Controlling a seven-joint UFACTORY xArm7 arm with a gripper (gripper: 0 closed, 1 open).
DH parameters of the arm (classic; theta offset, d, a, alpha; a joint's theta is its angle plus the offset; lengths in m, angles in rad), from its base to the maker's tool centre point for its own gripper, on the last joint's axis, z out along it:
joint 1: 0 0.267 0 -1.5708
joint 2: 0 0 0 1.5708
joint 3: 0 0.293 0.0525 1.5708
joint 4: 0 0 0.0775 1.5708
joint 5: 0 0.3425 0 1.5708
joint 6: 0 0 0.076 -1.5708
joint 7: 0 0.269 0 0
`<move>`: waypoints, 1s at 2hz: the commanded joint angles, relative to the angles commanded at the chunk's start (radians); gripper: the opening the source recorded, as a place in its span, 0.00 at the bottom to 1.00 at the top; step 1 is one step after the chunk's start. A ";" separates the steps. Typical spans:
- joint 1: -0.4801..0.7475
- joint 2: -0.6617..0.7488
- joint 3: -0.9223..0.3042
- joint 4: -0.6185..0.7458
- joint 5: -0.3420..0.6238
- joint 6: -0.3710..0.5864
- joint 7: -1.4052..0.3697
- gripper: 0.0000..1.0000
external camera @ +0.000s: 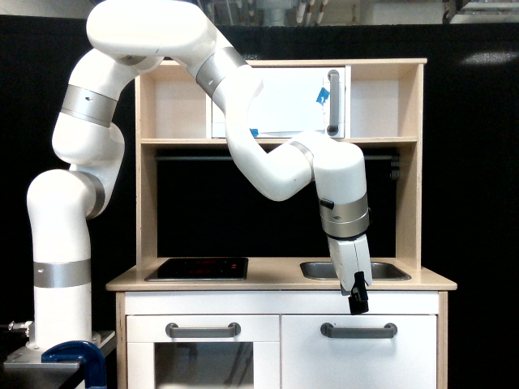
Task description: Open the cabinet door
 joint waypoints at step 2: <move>0.014 0.132 0.147 -0.002 0.118 -0.187 -0.038 1.00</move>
